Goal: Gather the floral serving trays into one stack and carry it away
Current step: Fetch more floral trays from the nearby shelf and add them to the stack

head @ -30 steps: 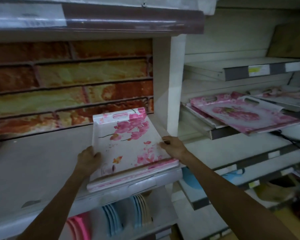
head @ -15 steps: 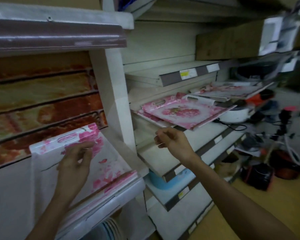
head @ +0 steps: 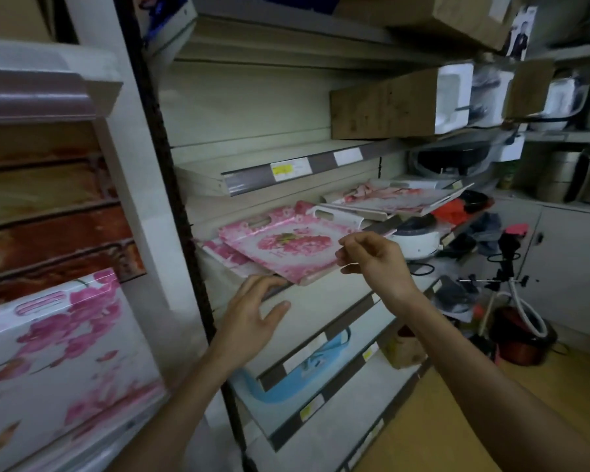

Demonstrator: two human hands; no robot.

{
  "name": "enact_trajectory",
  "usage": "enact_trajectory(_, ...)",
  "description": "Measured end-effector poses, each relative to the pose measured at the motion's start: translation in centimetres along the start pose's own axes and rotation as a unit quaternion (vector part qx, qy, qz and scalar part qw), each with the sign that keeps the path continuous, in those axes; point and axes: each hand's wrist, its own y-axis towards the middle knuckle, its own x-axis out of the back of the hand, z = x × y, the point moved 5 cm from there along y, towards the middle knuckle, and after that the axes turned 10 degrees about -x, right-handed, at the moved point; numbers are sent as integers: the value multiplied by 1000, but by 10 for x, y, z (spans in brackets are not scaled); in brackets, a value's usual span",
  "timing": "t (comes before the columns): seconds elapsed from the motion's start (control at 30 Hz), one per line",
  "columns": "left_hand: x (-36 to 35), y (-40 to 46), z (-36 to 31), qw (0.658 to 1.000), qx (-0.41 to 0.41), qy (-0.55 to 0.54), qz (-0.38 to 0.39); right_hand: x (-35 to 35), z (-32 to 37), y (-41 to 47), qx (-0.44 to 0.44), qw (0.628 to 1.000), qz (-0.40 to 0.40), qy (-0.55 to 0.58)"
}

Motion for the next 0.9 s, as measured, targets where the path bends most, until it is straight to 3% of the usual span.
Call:
enact_trajectory(0.2,-71,56,-10,999,-8,36,29,64,-5,45,3,1000,8,-11)
enact_trajectory(0.4,-87,78,-13,997,-12,69,15,108,-20,93,-6,1000,9,-14)
enact_trajectory(0.67,-62,88,-19,995,-9,96,-30,144,-39,136,12,994,-100,-42)
enact_trajectory(0.8,-33,96,-27,993,-8,97,-61,148,-56,159,-49,994,-95,9)
enact_trajectory(0.9,-15,94,-38,995,-19,80,-63,137,-72,171,-145,984,-40,93)
